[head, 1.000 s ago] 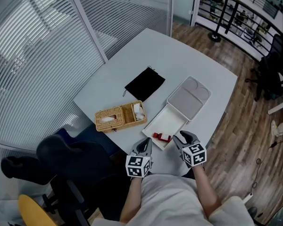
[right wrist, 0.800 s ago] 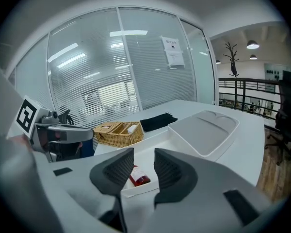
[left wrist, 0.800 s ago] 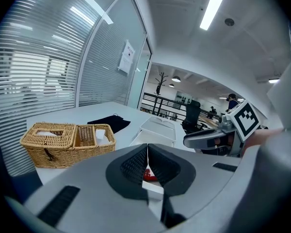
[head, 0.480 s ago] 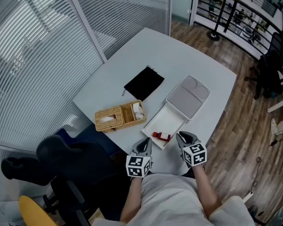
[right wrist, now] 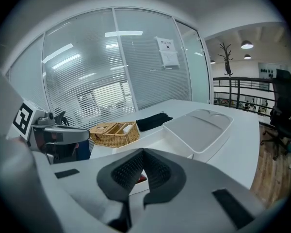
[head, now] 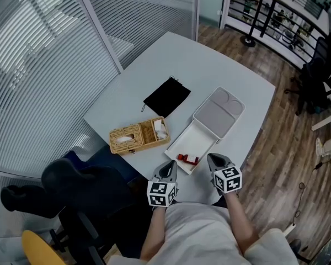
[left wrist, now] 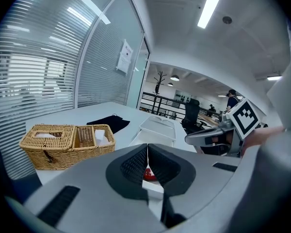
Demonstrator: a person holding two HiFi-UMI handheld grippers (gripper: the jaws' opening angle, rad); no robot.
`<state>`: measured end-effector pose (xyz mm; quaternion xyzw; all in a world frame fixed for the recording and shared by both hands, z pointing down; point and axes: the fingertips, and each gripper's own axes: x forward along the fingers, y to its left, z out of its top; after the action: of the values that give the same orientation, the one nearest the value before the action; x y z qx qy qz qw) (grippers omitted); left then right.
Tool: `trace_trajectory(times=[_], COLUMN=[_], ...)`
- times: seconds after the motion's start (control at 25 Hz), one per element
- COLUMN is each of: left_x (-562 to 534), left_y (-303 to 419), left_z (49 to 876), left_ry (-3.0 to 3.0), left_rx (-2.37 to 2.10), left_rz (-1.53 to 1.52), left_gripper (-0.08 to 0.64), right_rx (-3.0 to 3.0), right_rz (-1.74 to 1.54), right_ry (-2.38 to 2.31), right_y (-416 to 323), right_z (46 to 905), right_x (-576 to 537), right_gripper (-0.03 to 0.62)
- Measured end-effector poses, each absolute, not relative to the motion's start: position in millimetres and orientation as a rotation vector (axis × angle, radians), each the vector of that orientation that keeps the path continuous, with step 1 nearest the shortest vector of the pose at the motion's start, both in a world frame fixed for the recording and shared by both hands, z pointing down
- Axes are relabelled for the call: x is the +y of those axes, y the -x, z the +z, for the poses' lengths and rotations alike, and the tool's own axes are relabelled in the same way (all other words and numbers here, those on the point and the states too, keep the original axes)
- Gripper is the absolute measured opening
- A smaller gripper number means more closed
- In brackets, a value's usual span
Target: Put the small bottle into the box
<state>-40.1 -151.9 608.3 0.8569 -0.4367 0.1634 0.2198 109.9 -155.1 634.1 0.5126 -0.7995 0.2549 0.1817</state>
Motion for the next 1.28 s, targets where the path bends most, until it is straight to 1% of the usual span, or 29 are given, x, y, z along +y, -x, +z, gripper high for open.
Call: trace_trajectory(times=[1.28], left_x=[-155.5], left_y=[34.6], left_z=[605.0], left_ry=[-2.383], left_rx=[-1.203], left_rz=[0.437], left_gripper=[0.029], right_rx=[-2.266], right_rz=[0.682], right_ry=[-1.386], right_y=[-100.1], right_z=[636.3], right_x=[-149.7], right_gripper=[0.017])
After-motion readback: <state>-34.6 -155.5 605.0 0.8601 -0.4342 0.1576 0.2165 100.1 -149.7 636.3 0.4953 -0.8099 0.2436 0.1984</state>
